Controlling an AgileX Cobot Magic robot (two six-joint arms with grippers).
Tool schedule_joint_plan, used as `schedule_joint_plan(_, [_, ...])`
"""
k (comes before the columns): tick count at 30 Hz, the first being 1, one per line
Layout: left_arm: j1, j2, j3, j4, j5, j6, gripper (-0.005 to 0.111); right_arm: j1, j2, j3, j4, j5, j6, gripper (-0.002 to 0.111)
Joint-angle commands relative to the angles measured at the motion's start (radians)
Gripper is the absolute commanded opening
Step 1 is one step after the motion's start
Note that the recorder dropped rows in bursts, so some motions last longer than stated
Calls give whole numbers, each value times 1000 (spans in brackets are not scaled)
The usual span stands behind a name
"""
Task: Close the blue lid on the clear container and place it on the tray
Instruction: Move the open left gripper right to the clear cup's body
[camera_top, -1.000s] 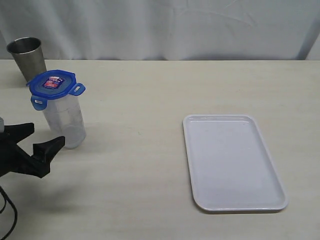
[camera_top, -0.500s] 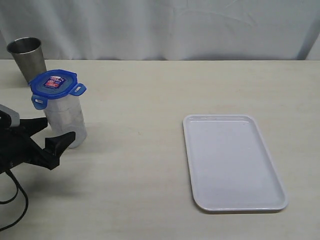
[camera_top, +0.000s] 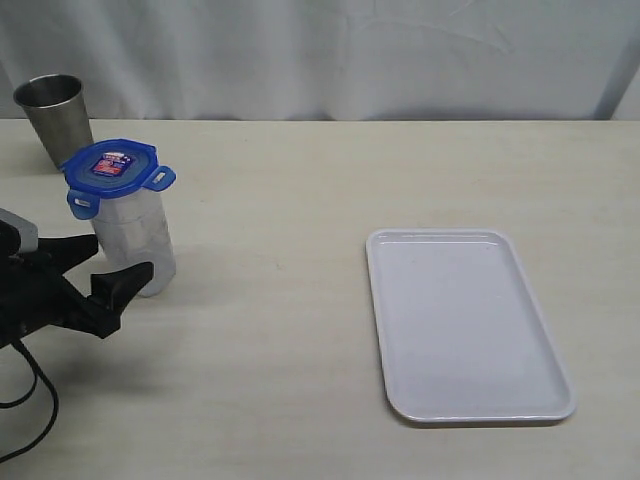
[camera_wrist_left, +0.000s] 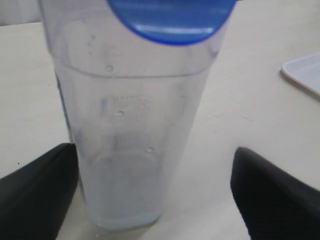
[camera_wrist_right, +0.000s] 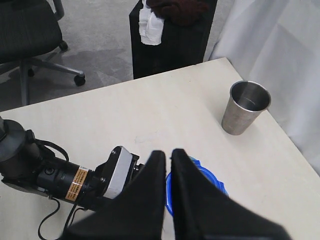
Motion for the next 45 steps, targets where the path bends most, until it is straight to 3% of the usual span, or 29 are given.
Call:
schedule_joint_plan(1, [1,1,-5,-4,-15,-15,84,-2,-4,4,-3,8,-8,5])
schedule_joint_plan(3, [1,1,-5,-4,-15,-20,85,-2,-4,4,-3,8,-8,5])
schedule_joint_plan(8, [1,1,-5,-1,-15,-20,105,-2,-4,4,-3,8,-8,5])
schedule_joint_plan(15, [1,1,-23,102,-15,-20,105,-2,-4,4,-3,8,-8,5])
schedule_joint_plan(25, [1,1,-23,-15,-15,16,105,-2,-4,9,-3,8,-8,5])
schedule_joint_plan(37, [1,1,-23,-35,-15,16,105,-2,-4,77,-3,8,-22,5])
schedule_joint_plan(45, [-64,67,-137,-48,2,8,105,-2,-4,77,-17,8,-16,5])
